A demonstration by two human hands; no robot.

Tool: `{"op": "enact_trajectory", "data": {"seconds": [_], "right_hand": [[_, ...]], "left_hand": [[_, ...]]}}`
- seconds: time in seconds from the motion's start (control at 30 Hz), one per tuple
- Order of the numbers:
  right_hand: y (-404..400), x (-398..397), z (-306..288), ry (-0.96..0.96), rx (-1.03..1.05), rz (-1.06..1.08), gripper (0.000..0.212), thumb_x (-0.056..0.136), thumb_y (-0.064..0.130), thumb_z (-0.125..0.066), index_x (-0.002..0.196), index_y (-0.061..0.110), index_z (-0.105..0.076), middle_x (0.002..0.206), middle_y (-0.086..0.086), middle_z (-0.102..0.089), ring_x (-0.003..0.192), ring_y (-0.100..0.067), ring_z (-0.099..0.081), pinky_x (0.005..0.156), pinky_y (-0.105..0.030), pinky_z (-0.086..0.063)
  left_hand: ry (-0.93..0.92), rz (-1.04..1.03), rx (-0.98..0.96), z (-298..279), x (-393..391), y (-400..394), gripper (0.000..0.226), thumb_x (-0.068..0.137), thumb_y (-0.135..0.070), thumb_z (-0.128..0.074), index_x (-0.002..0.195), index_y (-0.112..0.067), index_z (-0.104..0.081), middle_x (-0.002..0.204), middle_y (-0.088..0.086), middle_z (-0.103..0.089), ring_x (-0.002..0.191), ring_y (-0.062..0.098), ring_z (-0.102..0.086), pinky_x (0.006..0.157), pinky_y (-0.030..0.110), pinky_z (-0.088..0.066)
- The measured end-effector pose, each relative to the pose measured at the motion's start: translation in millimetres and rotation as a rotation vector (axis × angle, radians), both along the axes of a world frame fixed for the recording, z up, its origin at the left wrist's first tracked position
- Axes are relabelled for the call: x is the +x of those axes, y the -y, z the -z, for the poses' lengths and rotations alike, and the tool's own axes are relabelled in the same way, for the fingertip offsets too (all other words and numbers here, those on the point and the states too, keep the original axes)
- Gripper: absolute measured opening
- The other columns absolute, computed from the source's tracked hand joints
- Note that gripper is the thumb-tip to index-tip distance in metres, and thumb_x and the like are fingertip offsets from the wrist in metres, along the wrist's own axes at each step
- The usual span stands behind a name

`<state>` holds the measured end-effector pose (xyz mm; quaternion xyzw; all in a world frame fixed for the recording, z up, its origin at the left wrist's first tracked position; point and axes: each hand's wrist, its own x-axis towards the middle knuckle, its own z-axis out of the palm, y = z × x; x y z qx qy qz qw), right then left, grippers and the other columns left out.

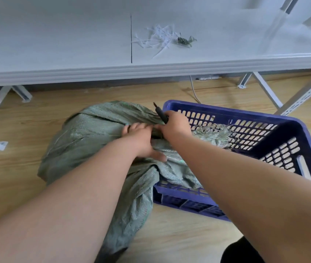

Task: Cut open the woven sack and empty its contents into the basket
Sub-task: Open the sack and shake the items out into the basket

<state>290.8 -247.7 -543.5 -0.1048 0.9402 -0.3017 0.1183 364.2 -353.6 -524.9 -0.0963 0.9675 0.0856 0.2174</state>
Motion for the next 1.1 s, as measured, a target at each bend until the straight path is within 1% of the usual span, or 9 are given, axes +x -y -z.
{"op": "enact_trajectory", "data": {"seconds": [0.07, 0.2, 0.37, 0.5, 0.63, 0.7, 0.8, 0.9, 1.1], "right_hand": [[-4, 2, 8, 0.012, 0.013, 0.035, 0.041, 0.081, 0.032, -0.075, 0.117, 0.016, -0.062, 0.102, -0.007, -0.063, 0.087, -0.026, -0.057, 0.071, -0.031, -0.043], [-13, 7, 14, 0.127, 0.088, 0.004, 0.038, 0.079, 0.033, -0.078, 0.109, 0.014, -0.063, 0.088, 0.000, -0.063, 0.081, -0.022, -0.059, 0.068, -0.032, -0.048], [-26, -5, 6, -0.017, 0.075, 0.142, 0.022, 0.090, 0.019, -0.064, 0.111, 0.014, -0.063, 0.100, -0.009, -0.067, 0.092, -0.030, -0.064, 0.076, -0.038, -0.052], [-50, -33, -14, -0.091, -0.129, 0.415, 0.026, 0.095, 0.011, -0.056, 0.120, 0.009, -0.059, 0.114, -0.013, -0.063, 0.091, -0.026, -0.056, 0.074, -0.033, -0.042], [-40, -24, -13, -0.131, -0.081, 0.288, 0.037, 0.093, 0.011, -0.060, 0.129, 0.017, -0.056, 0.130, -0.007, -0.048, 0.086, -0.019, -0.051, 0.091, -0.038, -0.052], [-26, -8, -10, -0.172, -0.129, 0.211, 0.036, 0.091, 0.019, -0.065, 0.126, 0.018, -0.058, 0.127, -0.004, -0.050, 0.086, -0.017, -0.054, 0.088, -0.039, -0.054], [-5, 13, 2, 0.021, -0.148, -0.016, 0.028, 0.086, 0.029, -0.069, 0.111, 0.017, -0.068, 0.100, -0.004, -0.068, 0.085, -0.020, -0.061, 0.072, -0.028, -0.046], [0, 20, 9, 0.215, -0.085, -0.099, 0.027, 0.083, 0.028, -0.071, 0.106, 0.015, -0.067, 0.095, -0.005, -0.068, 0.090, -0.024, -0.062, 0.072, -0.029, -0.046], [-6, 28, 18, 0.115, 0.054, -0.076, 0.023, 0.086, 0.022, -0.068, 0.108, 0.015, -0.066, 0.092, -0.007, -0.065, 0.086, -0.026, -0.062, 0.071, -0.032, -0.050]], "left_hand": [[-0.103, -0.054, -0.012, -7, 1, 6, 0.089, 0.067, -0.077, -0.063, 0.139, -0.027, -0.049, 0.145, 0.002, -0.043, 0.138, 0.025, -0.033, 0.113, 0.043, -0.022], [-0.377, -0.103, -0.052, -14, 11, 7, 0.024, 0.083, -0.050, -0.069, 0.099, -0.032, -0.069, 0.118, -0.002, -0.060, 0.118, 0.022, -0.048, 0.096, 0.035, -0.038], [-0.059, 0.026, -0.067, -7, 16, -13, 0.039, 0.085, -0.047, -0.070, 0.121, -0.033, -0.065, 0.127, -0.001, -0.060, 0.119, 0.024, -0.054, 0.089, 0.033, -0.044], [0.281, 0.098, -0.030, 0, 19, -24, 0.028, 0.084, -0.032, -0.075, 0.110, -0.025, -0.071, 0.118, -0.002, -0.067, 0.106, 0.022, -0.063, 0.087, 0.033, -0.051], [0.012, 0.010, -0.054, -3, 15, -24, 0.026, 0.089, -0.028, -0.067, 0.114, -0.024, -0.068, 0.116, 0.002, -0.066, 0.106, 0.027, -0.063, 0.077, 0.033, -0.047], [-0.141, -0.033, -0.076, -4, 11, -22, 0.021, 0.092, -0.027, -0.063, 0.112, -0.024, -0.068, 0.112, 0.003, -0.067, 0.101, 0.029, -0.063, 0.072, 0.032, -0.044], [-0.129, -0.084, -0.056, -5, 8, -20, 0.024, 0.088, -0.031, -0.069, 0.111, -0.025, -0.067, 0.110, 0.003, -0.066, 0.102, 0.029, -0.063, 0.072, 0.032, -0.042], [-0.098, -0.160, -0.077, -3, 11, -15, 0.029, 0.083, -0.038, -0.074, 0.107, -0.023, -0.066, 0.107, 0.003, -0.067, 0.100, 0.026, -0.063, 0.070, 0.032, -0.043], [-0.204, -0.249, -0.066, -11, 15, -2, 0.043, 0.070, -0.058, -0.078, 0.098, -0.027, -0.067, 0.108, -0.002, -0.064, 0.105, 0.022, -0.059, 0.082, 0.032, -0.046]]}}
